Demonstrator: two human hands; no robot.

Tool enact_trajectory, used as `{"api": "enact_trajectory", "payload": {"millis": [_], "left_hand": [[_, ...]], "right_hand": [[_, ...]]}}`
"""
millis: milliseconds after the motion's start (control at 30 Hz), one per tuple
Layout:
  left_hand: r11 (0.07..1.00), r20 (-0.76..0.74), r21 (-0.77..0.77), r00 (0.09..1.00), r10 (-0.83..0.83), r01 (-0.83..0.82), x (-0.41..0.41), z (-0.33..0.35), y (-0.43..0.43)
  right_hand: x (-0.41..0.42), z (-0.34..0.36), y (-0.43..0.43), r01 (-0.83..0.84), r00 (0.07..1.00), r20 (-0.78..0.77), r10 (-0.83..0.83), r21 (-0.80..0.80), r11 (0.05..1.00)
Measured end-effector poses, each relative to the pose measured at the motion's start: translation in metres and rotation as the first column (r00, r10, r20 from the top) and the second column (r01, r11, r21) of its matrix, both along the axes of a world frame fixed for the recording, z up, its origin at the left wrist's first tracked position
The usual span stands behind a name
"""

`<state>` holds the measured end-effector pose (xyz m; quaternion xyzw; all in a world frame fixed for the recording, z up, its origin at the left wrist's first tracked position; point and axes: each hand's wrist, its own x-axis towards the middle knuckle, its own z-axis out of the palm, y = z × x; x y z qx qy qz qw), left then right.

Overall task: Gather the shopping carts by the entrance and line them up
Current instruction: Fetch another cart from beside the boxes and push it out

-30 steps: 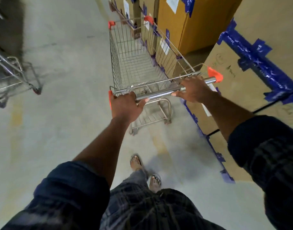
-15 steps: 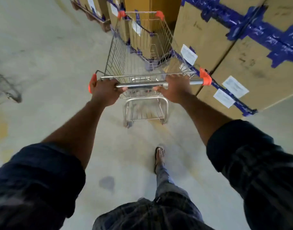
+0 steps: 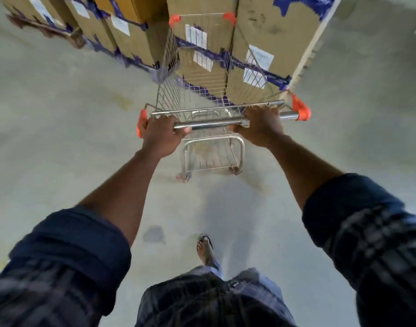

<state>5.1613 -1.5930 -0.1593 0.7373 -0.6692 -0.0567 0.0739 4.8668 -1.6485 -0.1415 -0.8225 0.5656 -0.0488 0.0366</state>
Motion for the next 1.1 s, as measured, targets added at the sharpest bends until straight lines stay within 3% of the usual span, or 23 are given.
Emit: {"api": "enact_trajectory", "payload": {"millis": [333,600,867,1100], "left_hand": [[0.976,-0.05,-0.005,0.975,-0.219,0.219,-0.137,0.002,0.111],[0.88,-0.021,0.006,0.88,-0.475,0.475,-0.236,0.001,0.202],[0.673,-0.067,0.041,0.674,-0.735,0.738,-0.32,0.008,0.236],[0.395,-0.089,0.048,0.397,-0.913,0.918,-0.368,0.006,0.25]], "right_hand": [[-0.137,-0.005,0.202,0.276,0.959,0.073,-0.274,-0.013,0.961],[-0.213,-0.005,0.371,0.54,0.84,0.046,-0.54,0.014,0.841],[-0.239,-0.003,0.489,0.803,0.594,0.069,-0.802,0.019,0.596],[-0.213,-0.01,0.563,0.952,0.306,0.114,-0.945,-0.024,0.305]]}}
